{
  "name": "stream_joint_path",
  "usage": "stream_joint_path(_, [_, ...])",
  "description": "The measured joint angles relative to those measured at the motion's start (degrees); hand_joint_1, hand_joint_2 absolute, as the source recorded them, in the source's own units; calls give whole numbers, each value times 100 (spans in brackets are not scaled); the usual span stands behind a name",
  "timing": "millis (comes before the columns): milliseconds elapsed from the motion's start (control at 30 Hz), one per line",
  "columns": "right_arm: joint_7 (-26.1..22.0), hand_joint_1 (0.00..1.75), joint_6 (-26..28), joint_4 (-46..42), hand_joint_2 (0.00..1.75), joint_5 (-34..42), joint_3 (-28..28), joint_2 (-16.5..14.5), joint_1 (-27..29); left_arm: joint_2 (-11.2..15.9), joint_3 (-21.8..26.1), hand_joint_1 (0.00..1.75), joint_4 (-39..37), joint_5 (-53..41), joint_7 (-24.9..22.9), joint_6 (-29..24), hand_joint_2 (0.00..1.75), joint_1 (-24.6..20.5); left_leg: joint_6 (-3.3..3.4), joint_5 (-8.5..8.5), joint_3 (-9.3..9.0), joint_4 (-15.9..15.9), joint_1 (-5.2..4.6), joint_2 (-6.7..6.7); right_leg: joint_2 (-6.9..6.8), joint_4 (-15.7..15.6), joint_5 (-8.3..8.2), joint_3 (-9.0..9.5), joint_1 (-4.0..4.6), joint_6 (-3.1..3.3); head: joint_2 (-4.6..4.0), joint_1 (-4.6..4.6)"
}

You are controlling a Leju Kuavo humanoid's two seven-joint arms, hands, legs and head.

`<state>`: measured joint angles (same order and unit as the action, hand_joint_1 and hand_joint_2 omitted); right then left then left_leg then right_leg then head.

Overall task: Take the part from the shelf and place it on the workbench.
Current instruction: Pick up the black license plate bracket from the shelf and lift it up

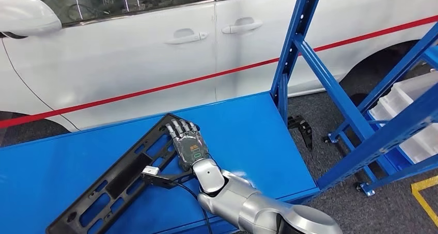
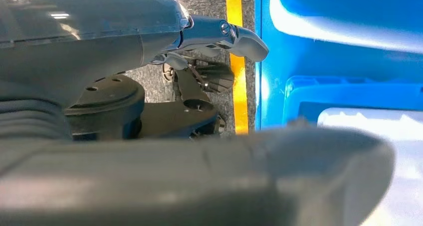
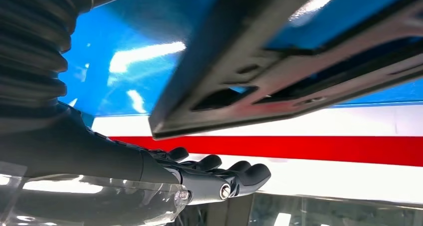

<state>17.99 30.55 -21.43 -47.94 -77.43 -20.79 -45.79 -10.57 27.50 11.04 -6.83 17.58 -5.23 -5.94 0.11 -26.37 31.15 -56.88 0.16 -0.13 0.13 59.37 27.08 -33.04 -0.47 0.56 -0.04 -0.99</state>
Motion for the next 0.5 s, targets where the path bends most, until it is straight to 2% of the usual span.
stream_joint_path(100, [-13, 0, 22, -84, 175, 1, -50, -5, 22, 0, 2, 0, 0, -3, 5, -32, 0, 9, -95, -23, 51, -47, 12, 0, 14, -56, 0, -18, 21, 76, 0, -3])
stream_joint_path(133, [-27, 0, 27, -114, 175, 1, -72, -7, 28, -1, 2, 0, 0, -5, 8, -44, 0, 15, -124, -86, 83, -121, 20, 1, 11, -74, -12, -14, 14, 106, -1, -6])
stream_joint_path(200, [-76, 0, 34, -175, 175, 1, -115, -13, 45, -1, 2, 0, 0, -9, 11, -59, 0, 21, -177, -380, 292, -595, 42, 1, -3, -104, -36, -11, -5, 154, -1, -14])
stream_joint_path(267, [-110, 0, 36, -211, 175, 1, -149, -15, 82, -1, 2, 0, 0, -8, 11, -62, 0, 29, -212, -706, 626, -1333, 55, 2, -10, -104, -39, -21, 0, 170, 0, -19])
stream_joint_path(300, [-111, 0, 36, -227, 175, 1, -167, -15, 102, -1, 2, 0, 0, -7, 11, -62, 0, 37, -222, -755, 737, -1570, 58, 3, -11, -101, -38, -21, 4, 173, 0, -19])
stream_joint_path(333, [-112, 0, 36, -240, 175, 1, -184, -15, 116, 0, 3, 0, 0, -4, 9, -62, 0, 44, -225, -702, 764, -1622, 58, 3, -8, -98, -36, -19, 5, 174, 0, -19])
stream_joint_path(367, [-115, 0, 36, -254, 175, 1, -198, -15, 122, 1, 4, 0, 0, 0, 8, -59, 0, 49, -220, -542, 686, -1441, 59, 3, -3, -94, -33, -13, 5, 174, 0, -19])
stream_joint_path(433, [-143, 0, 38, -292, 175, 1, -224, -16, 124, 2, 15, 0, 0, 16, -11, -40, 0, 50, -190, -144, 352, -708, 55, 3, 8, -84, -30, -3, 10, 167, 0, -18])
stream_joint_path(467, [-165, 0, 40, -307, 175, 0, -237, -17, 124, 3, 26, 0, 0, 23, -25, -24, 0, 48, -168, -17, 201, -374, 44, 1, 15, -73, -32, -11, 17, 150, 0, -17])
stream_joint_path(500, [-186, 0, 44, -321, 175, -1, -251, -17, 126, 5, 38, 0, 0, 28, -42, -6, 0, 44, -142, 34, 119, -174, 30, -2, 18, -63, -40, -28, 24, 126, 0, -17])
